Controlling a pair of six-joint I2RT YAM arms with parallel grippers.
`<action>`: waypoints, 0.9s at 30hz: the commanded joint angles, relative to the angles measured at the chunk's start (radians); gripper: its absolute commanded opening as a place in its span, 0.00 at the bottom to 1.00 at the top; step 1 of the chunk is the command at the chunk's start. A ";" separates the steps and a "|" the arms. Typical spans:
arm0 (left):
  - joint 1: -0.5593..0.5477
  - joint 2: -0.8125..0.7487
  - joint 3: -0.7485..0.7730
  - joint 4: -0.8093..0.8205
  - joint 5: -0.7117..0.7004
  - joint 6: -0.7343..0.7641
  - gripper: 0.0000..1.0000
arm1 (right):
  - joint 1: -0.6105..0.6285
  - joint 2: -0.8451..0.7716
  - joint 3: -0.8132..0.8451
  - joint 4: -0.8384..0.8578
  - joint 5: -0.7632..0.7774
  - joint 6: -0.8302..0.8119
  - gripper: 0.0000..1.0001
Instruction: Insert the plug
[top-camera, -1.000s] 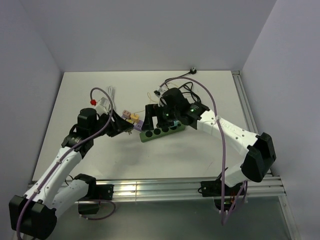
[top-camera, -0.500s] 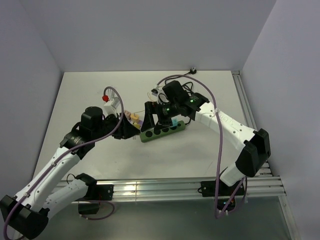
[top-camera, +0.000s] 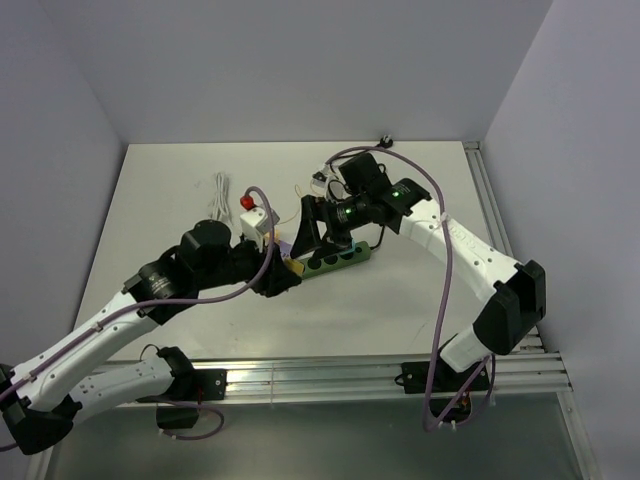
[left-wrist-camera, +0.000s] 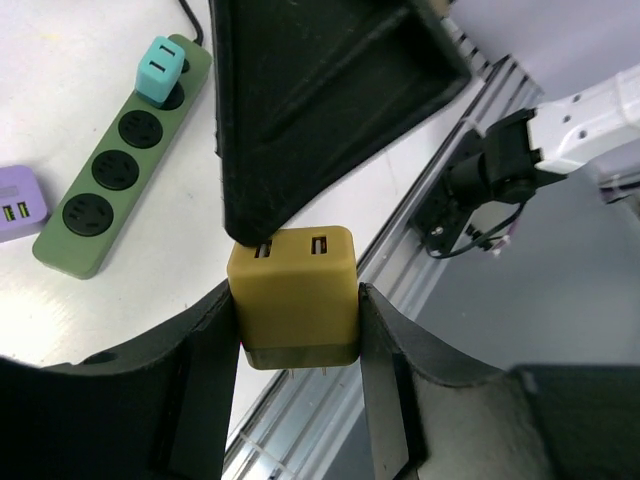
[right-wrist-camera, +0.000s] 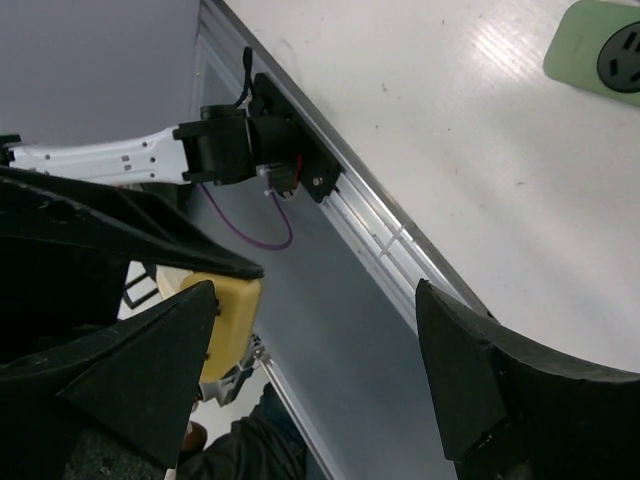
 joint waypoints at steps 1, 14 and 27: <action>-0.062 0.042 0.072 0.007 -0.096 0.078 0.00 | 0.003 -0.069 -0.018 -0.017 -0.055 -0.017 0.87; -0.150 0.112 0.108 0.007 -0.169 0.103 0.00 | 0.003 -0.158 -0.105 -0.037 -0.070 -0.053 0.82; -0.165 0.120 0.113 -0.006 -0.092 0.129 0.00 | 0.039 -0.147 -0.136 -0.025 -0.070 -0.065 0.76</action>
